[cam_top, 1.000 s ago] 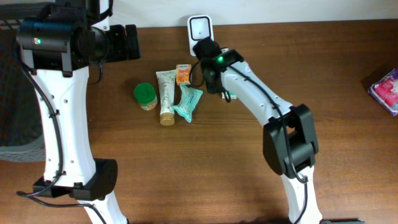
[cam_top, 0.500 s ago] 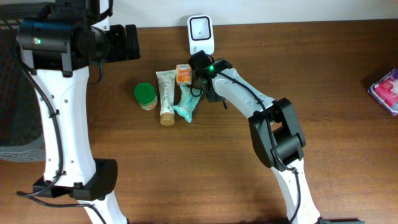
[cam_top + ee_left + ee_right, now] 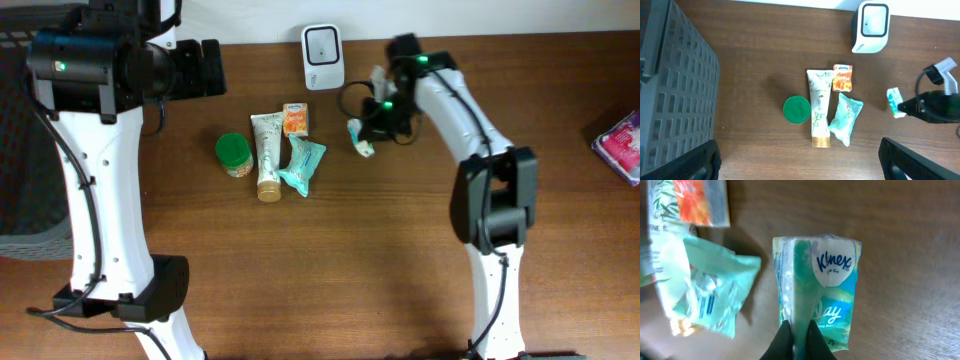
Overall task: Scan the item barcode
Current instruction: 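Reach the right gripper to the green Kleenex pack and grasp it, then pass the green Kleenex pack over the scanner and place it right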
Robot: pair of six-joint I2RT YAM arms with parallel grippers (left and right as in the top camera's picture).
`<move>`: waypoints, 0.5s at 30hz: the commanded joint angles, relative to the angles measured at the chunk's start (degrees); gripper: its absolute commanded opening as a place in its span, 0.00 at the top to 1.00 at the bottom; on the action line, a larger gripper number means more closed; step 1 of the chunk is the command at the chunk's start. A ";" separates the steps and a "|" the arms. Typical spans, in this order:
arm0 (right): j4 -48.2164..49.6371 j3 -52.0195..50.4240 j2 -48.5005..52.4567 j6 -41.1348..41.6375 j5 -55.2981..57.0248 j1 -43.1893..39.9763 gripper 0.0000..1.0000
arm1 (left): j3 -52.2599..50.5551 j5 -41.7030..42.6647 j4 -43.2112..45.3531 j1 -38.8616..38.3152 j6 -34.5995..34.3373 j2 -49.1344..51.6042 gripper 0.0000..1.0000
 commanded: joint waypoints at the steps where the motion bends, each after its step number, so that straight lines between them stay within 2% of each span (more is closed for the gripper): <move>1: 2.93 -7.28 -0.48 -2.12 -15.19 -5.92 0.96 | 0.46 -0.20 -0.02 0.04 0.92 -0.76 0.01; 2: 3.74 -8.68 -0.48 -2.10 -15.21 -7.72 0.95 | 0.46 -0.20 -0.02 0.04 0.92 -0.76 0.01; 4: 3.69 -8.87 -0.55 -0.48 -12.28 -11.93 0.83 | 0.46 -0.20 -0.02 0.04 0.92 -0.76 0.01; 7: 1.38 -6.10 -0.92 0.87 -10.99 -16.00 0.78 | 0.46 -0.20 -0.02 0.04 0.92 -0.76 0.01; 10: -2.64 -1.73 -0.94 -1.51 -10.60 -16.17 0.77 | 0.46 -0.20 -0.02 0.04 0.92 -0.76 0.01; 11: -3.23 -1.42 -0.94 -2.58 -10.34 -15.52 0.70 | 0.46 -0.20 -0.02 0.04 0.92 -0.76 0.01; 13: -3.67 -1.57 -0.79 -2.54 -3.02 -14.43 0.62 | 0.46 -0.20 -0.02 0.04 0.92 -0.76 0.01; 14: -3.61 -1.95 -0.79 -2.51 2.27 -13.81 0.50 | 0.46 -0.17 -0.02 0.04 0.92 -0.76 0.01; 15: -3.39 -2.45 -0.70 -2.54 4.72 -13.29 0.46 | 0.46 -0.20 -0.02 0.04 0.92 -0.76 0.01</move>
